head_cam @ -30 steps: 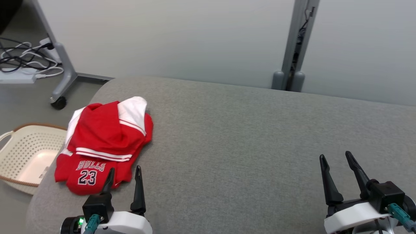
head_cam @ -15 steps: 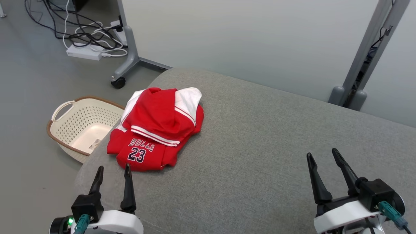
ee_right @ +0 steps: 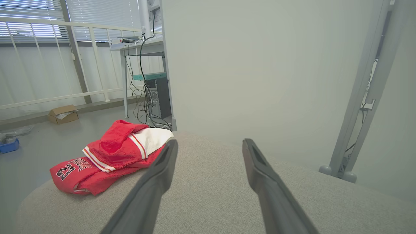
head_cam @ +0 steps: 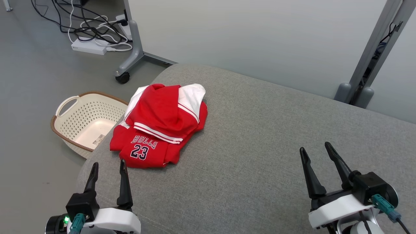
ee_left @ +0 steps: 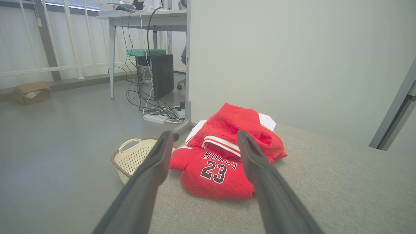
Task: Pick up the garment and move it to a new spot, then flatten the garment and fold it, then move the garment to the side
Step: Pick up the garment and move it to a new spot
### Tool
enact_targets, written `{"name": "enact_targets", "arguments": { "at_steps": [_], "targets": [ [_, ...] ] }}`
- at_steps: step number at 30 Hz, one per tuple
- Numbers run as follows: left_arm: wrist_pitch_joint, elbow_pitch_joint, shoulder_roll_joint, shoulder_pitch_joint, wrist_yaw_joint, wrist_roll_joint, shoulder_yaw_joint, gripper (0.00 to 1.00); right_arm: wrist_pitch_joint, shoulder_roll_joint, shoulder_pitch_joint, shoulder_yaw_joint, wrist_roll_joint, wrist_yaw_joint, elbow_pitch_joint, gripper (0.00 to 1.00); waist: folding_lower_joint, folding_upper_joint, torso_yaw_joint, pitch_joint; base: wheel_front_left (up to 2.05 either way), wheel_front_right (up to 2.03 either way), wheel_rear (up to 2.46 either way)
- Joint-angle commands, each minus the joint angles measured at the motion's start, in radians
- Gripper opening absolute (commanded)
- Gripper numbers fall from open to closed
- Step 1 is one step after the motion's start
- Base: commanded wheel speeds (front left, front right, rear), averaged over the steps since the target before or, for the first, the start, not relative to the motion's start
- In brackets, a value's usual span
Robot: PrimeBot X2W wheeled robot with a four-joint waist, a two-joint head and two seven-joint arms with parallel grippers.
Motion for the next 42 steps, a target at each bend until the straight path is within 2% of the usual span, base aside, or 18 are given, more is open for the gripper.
{"name": "enact_targets", "arguments": {
  "at_steps": [1,9,11,14,21,27,30,33,35,42],
  "targets": [
    [-0.004,-0.003,0.003,0.008,0.000,0.008,0.004,1.00,-0.002,-0.009,-0.008,0.001,0.006,0.000,0.001,1.00,0.0000,0.0000,-0.001,-0.001,0.00,0.00,0.00],
    [-0.004,-0.001,0.003,0.004,-0.005,0.014,-0.003,1.00,-0.002,-0.009,0.010,-0.014,0.011,0.000,-0.006,1.00,0.0000,0.0000,-0.007,-0.009,0.00,0.00,0.00],
    [-0.004,-0.013,0.003,-0.003,0.010,0.034,0.001,1.00,-0.002,-0.009,0.015,-0.019,0.009,0.000,-0.010,1.00,0.0000,0.0000,-0.008,-0.010,0.00,0.00,0.00],
    [-0.004,-0.008,0.003,-0.014,0.007,0.025,0.009,1.00,-0.002,-0.009,0.031,-0.029,-0.008,0.000,-0.014,1.00,0.0000,0.0000,-0.007,-0.009,0.00,0.00,0.00],
    [-0.004,0.005,0.027,-0.128,-0.074,0.065,0.039,1.00,-0.002,-0.009,0.028,-0.024,-0.051,0.000,-0.070,1.00,0.0000,0.0000,-0.034,0.037,0.00,0.00,0.00],
    [0.013,0.164,0.083,-0.331,-0.134,0.035,0.063,1.00,-0.002,-0.009,-0.024,-0.003,-0.094,0.000,-0.104,1.00,0.0000,0.0000,-0.080,0.124,0.00,0.00,0.00],
    [0.068,0.258,0.110,-0.440,-0.169,0.005,0.071,1.00,-0.002,-0.009,-0.064,0.023,-0.116,0.000,-0.111,1.00,0.0000,0.0000,-0.117,0.172,0.00,0.00,0.00],
    [0.176,0.363,0.157,-0.538,-0.208,-0.006,0.053,1.00,-0.002,-0.008,-0.096,0.043,-0.131,0.000,-0.116,1.00,0.0000,0.0000,-0.151,0.213,0.00,0.00,0.00],
    [0.218,0.413,0.184,-0.606,-0.206,0.010,0.042,1.00,-0.002,-0.008,-0.118,0.050,-0.138,0.000,-0.119,1.00,0.0000,0.0000,-0.173,0.239,0.00,0.00,0.00],
    [0.368,0.594,0.219,-0.758,-0.230,0.000,0.009,1.00,-0.002,-0.012,-0.158,0.068,-0.151,0.000,-0.122,1.00,0.0000,0.0000,-0.235,0.306,0.00,0.00,0.00]
  ]
}}
